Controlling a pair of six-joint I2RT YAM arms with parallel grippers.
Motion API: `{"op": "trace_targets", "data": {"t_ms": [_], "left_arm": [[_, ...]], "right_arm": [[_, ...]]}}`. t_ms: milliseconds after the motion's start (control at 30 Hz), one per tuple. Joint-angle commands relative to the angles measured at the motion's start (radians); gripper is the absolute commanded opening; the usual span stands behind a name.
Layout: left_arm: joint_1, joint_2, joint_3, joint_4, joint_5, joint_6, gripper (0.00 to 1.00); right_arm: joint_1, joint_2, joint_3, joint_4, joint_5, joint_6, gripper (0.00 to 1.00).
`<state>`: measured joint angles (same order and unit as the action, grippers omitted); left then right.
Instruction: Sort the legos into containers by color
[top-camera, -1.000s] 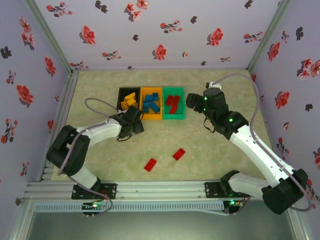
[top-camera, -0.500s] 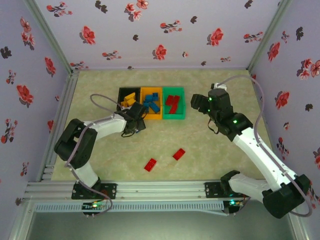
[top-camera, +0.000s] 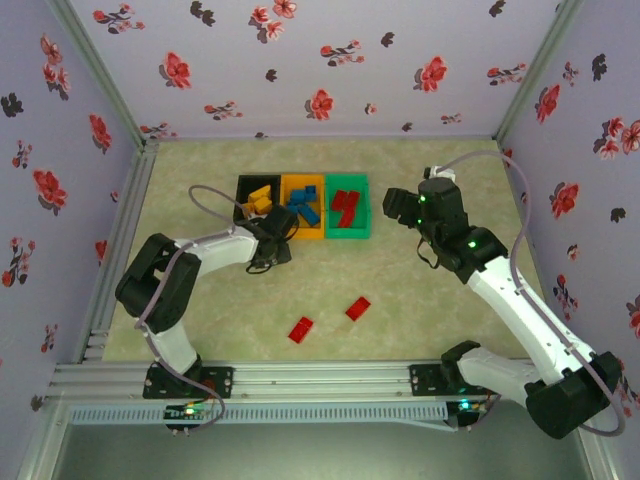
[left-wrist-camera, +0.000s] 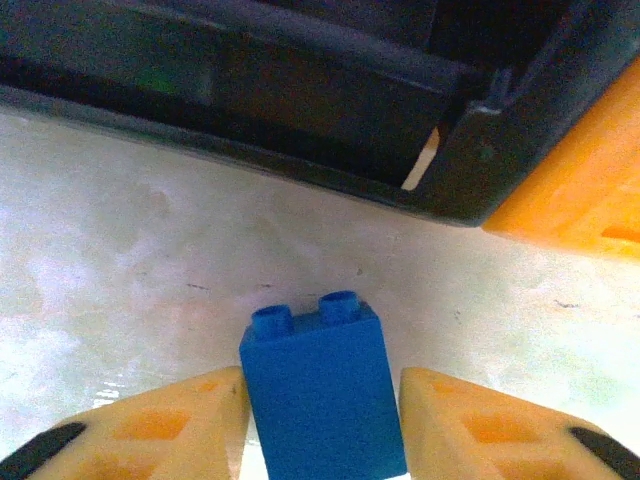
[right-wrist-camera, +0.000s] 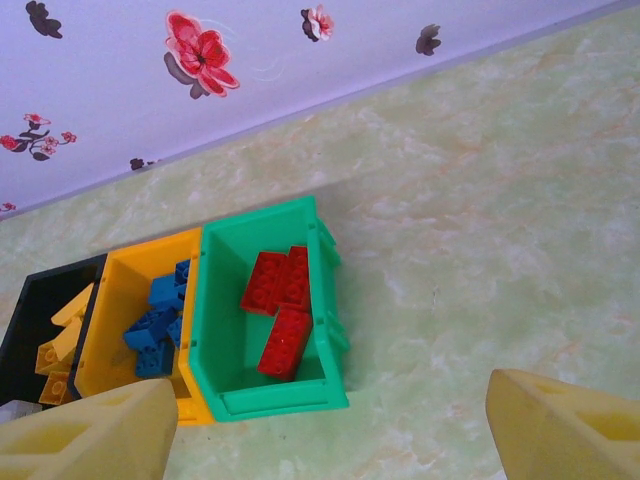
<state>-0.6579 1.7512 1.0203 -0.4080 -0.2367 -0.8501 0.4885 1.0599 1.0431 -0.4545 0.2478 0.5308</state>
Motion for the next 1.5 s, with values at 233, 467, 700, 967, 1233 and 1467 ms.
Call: {"op": "trace_targets", "data": {"t_ms": [233, 467, 700, 967, 1233, 1467], "left_arm": [[-0.026, -0.034, 0.036, -0.083, -0.046, 0.062, 0.33], [-0.042, -0.109, 0.110, -0.175, -0.066, 0.124, 0.30], [-0.042, -0.110, 0.198, -0.201, -0.064, 0.183, 0.29], [-0.027, 0.043, 0.436, -0.245, -0.056, 0.280, 0.29], [0.029, 0.236, 0.676, -0.270, 0.027, 0.339, 0.57], [0.035, 0.227, 0.694, -0.253, 0.071, 0.361, 0.74]], "right_arm": [[-0.008, -0.039, -0.022, -0.010, 0.003, -0.006, 0.81], [-0.008, -0.041, -0.022, -0.013, 0.004, -0.005, 0.81], [-0.007, -0.043, -0.022, -0.014, -0.003, -0.003, 0.81], [-0.008, -0.057, -0.019, -0.028, -0.007, -0.001, 0.81], [-0.008, -0.073, -0.026, -0.063, -0.011, -0.006, 0.81], [-0.008, -0.083, -0.043, -0.097, -0.009, -0.014, 0.81]]}}
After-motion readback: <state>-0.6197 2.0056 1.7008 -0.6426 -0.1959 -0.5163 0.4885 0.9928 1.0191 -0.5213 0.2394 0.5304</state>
